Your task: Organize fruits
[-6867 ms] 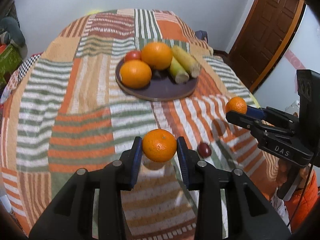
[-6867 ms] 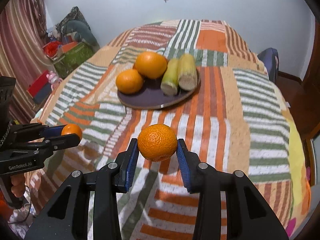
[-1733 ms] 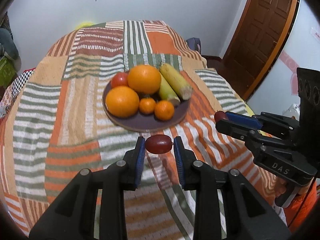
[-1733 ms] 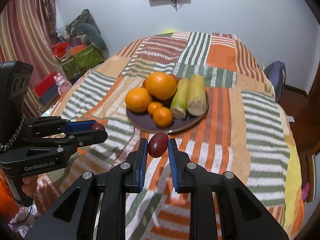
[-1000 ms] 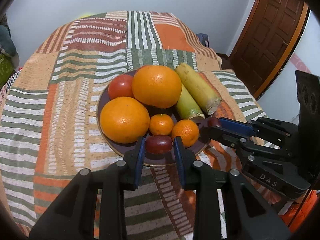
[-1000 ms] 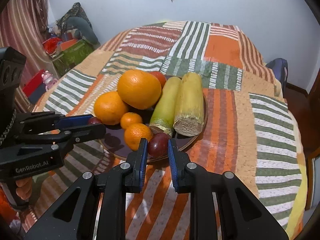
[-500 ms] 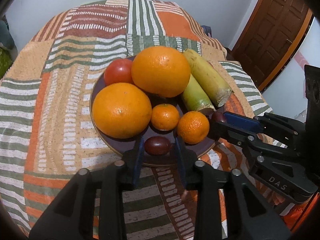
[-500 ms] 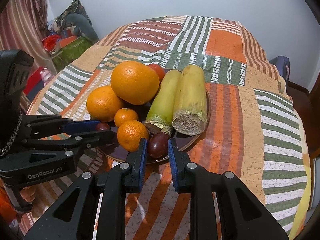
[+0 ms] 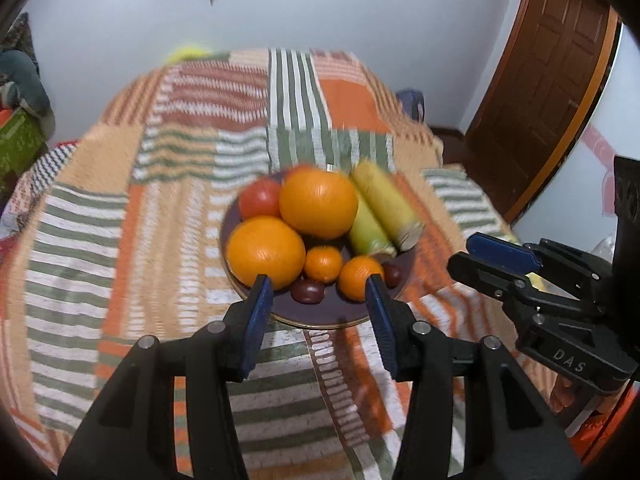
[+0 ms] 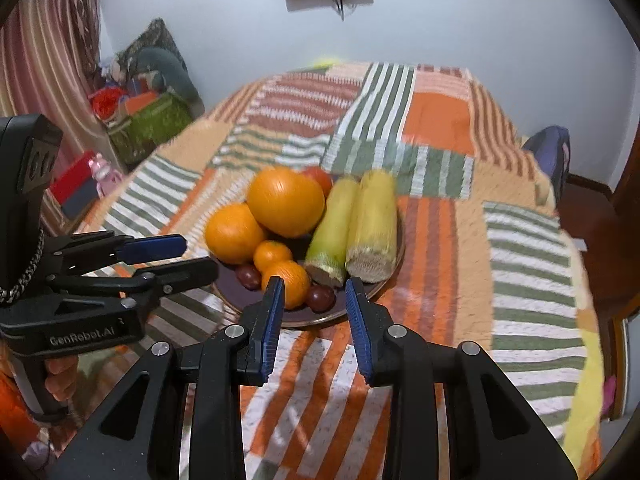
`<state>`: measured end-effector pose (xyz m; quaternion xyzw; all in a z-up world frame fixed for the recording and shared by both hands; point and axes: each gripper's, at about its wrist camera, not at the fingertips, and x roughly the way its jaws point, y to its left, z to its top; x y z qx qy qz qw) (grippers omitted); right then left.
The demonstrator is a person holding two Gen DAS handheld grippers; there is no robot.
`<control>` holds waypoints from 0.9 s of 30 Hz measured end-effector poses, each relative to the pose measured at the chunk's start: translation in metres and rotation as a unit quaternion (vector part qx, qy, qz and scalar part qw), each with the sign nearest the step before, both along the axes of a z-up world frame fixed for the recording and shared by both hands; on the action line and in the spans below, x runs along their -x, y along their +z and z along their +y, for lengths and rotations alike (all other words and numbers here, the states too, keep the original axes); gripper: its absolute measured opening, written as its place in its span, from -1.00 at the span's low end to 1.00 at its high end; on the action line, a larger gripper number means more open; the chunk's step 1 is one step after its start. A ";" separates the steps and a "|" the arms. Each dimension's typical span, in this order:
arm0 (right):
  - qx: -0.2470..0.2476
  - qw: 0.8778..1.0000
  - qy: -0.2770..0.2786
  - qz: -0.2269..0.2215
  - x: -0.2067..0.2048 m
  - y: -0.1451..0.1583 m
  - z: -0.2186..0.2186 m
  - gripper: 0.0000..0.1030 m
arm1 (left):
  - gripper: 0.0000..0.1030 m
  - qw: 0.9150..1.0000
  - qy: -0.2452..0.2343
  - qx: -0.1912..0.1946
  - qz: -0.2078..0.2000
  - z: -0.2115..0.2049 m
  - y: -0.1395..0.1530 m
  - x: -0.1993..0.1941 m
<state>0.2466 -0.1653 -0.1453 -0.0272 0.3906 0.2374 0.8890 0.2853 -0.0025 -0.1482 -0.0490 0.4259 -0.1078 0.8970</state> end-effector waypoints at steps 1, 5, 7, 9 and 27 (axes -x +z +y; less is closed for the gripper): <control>-0.003 1.000 -0.002 -0.010 0.005 0.009 -0.002 -0.44 | -0.08 1.000 0.004 0.003 -0.015 0.002 0.014 0.009; -0.020 0.999 -0.010 -0.048 0.029 0.047 -0.008 -0.44 | -0.08 0.998 0.011 0.009 -0.062 0.006 0.056 0.040; -0.031 0.997 -0.013 -0.070 0.044 0.066 -0.012 -0.44 | -0.08 0.995 0.012 0.009 -0.095 0.006 0.083 0.062; -0.040 0.995 -0.015 -0.093 0.062 0.086 -0.014 -0.44 | -0.08 0.992 0.013 0.004 -0.125 0.004 0.104 0.082; -0.100 0.967 -0.030 -0.231 0.169 0.166 -0.018 -0.02 | 0.35 0.956 0.036 -0.009 -0.292 0.003 0.197 0.217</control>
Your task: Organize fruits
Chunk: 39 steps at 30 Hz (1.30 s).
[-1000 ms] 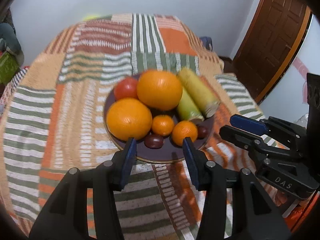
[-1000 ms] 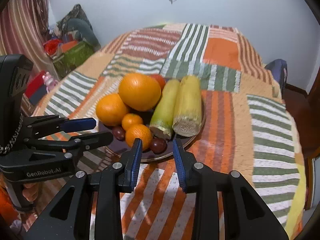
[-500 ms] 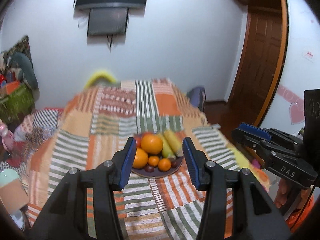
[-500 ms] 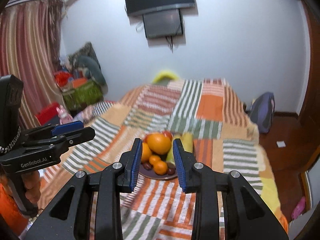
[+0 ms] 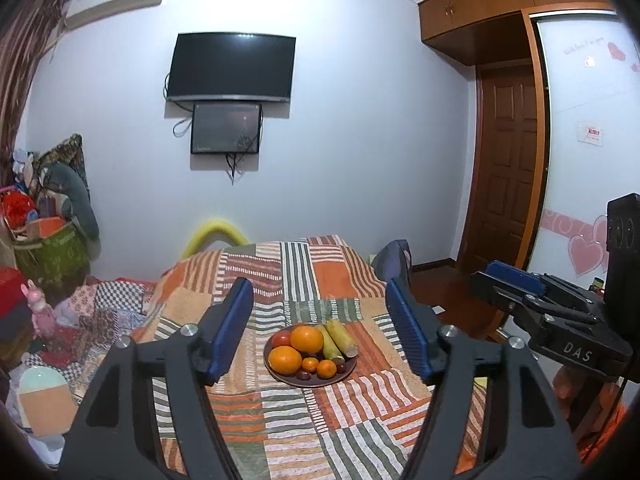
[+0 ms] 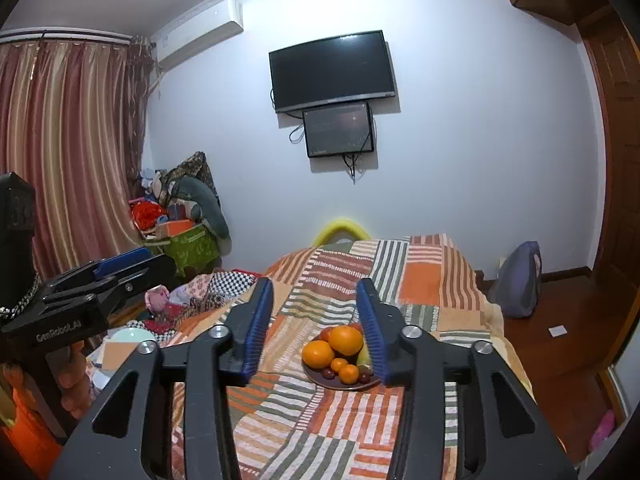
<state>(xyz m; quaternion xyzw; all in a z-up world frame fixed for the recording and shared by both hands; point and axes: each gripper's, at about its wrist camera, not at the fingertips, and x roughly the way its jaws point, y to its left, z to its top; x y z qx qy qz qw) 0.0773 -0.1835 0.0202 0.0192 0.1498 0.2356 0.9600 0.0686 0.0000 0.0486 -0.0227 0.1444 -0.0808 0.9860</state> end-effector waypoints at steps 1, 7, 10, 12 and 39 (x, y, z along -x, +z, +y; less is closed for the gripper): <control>0.000 1.000 -0.004 -0.004 0.001 -0.001 0.000 0.05 | 0.45 1.000 0.000 -0.002 -0.002 -0.001 0.000 0.002; 0.000 0.999 -0.027 -0.021 0.008 -0.003 0.000 0.53 | 0.77 1.000 0.008 -0.012 -0.013 -0.006 -0.003 0.013; 0.005 0.999 -0.038 -0.030 0.014 -0.001 0.000 0.70 | 0.82 1.000 0.007 -0.010 -0.011 -0.005 -0.005 0.016; 0.009 0.998 -0.046 -0.037 0.016 0.000 0.001 0.87 | 0.92 1.000 0.010 -0.010 -0.012 -0.005 -0.006 0.017; 0.016 0.997 -0.059 -0.042 0.030 -0.001 -0.002 1.00 | 0.98 1.000 0.011 -0.016 -0.017 -0.011 -0.007 0.028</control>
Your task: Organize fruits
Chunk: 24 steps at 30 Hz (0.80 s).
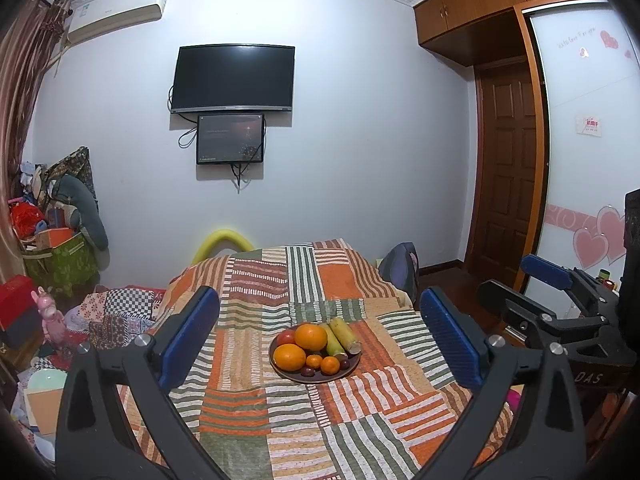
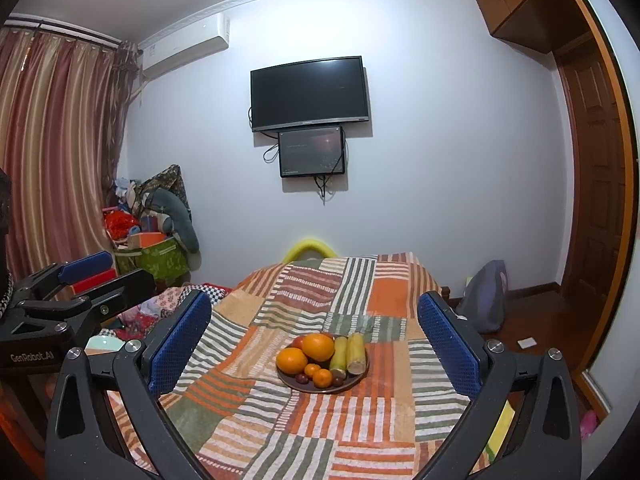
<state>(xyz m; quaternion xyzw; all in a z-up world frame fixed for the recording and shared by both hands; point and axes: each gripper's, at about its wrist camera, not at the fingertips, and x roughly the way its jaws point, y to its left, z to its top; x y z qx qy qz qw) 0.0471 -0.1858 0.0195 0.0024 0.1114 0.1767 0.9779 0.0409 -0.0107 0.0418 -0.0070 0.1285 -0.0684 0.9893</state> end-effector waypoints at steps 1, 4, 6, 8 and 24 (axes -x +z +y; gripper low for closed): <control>0.000 1.000 0.001 0.000 0.000 0.001 -0.001 1.00 | 0.98 1.000 0.000 0.000 0.000 0.000 0.000 0.000; 0.000 1.000 0.000 0.000 0.000 0.001 0.001 1.00 | 0.98 1.000 0.000 0.001 0.001 -0.001 0.000 -0.001; 0.001 1.000 0.000 0.000 0.000 0.001 0.001 1.00 | 0.98 1.000 0.001 0.000 0.001 -0.001 0.000 -0.001; 0.001 1.000 0.000 0.001 0.001 0.001 0.001 1.00 | 0.98 1.000 0.000 0.000 0.002 -0.001 -0.001 -0.002; 0.001 1.000 0.006 0.008 -0.002 0.000 0.006 1.00 | 0.99 1.000 0.006 0.000 0.007 0.002 -0.003 -0.004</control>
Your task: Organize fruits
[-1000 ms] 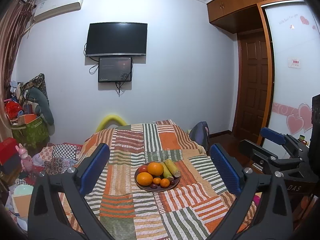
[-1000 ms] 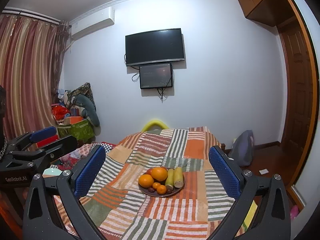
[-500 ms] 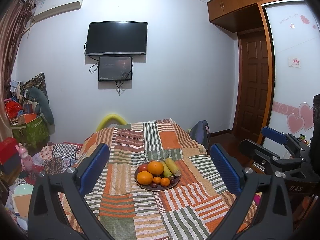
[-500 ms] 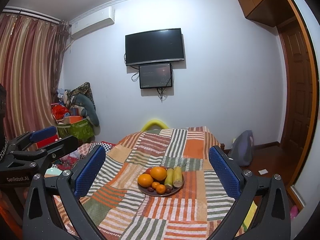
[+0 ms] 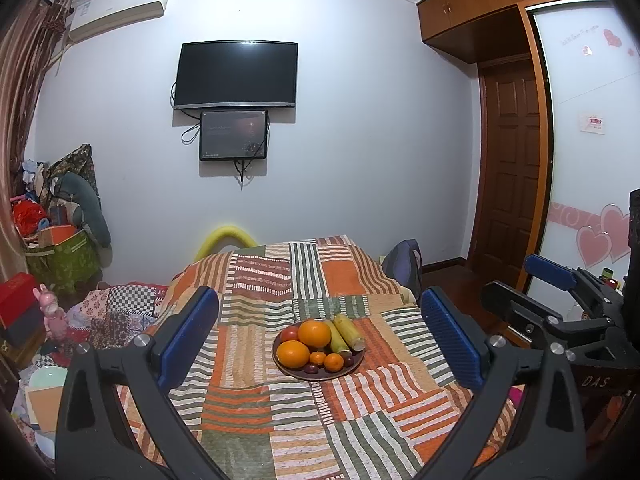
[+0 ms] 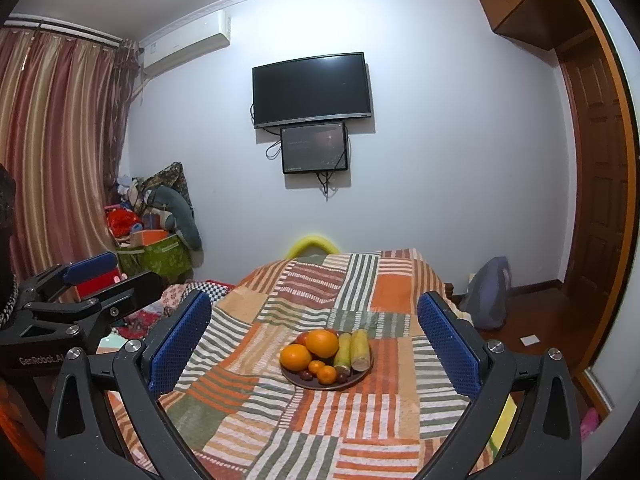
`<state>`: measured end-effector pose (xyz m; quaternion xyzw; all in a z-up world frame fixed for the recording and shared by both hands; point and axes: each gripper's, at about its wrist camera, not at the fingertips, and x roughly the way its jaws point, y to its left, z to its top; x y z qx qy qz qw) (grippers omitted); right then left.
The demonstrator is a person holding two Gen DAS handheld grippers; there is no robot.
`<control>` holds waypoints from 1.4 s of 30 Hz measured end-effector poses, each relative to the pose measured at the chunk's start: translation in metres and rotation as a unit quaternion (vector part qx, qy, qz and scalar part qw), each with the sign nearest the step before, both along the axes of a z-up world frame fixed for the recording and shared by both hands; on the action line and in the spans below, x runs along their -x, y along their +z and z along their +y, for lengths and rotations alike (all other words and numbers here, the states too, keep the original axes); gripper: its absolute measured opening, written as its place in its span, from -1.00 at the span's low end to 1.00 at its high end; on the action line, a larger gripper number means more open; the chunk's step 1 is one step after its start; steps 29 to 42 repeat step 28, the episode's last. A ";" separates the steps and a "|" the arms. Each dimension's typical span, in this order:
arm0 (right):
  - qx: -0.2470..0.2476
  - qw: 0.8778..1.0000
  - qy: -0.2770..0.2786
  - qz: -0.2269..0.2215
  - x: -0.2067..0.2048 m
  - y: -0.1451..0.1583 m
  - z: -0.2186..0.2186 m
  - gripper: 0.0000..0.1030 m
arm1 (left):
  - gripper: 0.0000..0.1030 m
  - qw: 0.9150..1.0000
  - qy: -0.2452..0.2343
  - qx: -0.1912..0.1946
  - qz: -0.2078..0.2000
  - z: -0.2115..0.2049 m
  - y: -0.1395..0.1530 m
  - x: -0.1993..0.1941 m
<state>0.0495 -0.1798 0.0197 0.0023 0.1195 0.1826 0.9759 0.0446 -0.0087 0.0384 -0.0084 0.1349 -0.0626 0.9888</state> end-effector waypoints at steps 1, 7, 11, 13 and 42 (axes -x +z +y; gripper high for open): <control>0.000 1.000 0.000 0.000 0.000 -0.001 0.000 1.00 | 0.99 1.000 0.000 0.000 0.000 0.000 0.000 0.000; 0.002 1.000 -0.001 0.003 0.000 -0.002 0.000 1.00 | 0.99 1.000 -0.001 0.001 0.002 0.001 0.000 -0.003; 0.002 1.000 -0.002 0.002 0.000 -0.002 0.000 1.00 | 0.99 1.000 -0.002 0.003 0.004 0.001 -0.001 -0.004; 0.003 1.000 -0.003 0.001 0.000 -0.002 0.000 1.00 | 0.99 1.000 -0.003 0.004 0.004 0.001 -0.002 -0.004; 0.005 1.000 -0.009 -0.001 -0.003 -0.003 -0.001 1.00 | 0.99 1.000 -0.009 0.006 0.012 -0.001 -0.007 -0.007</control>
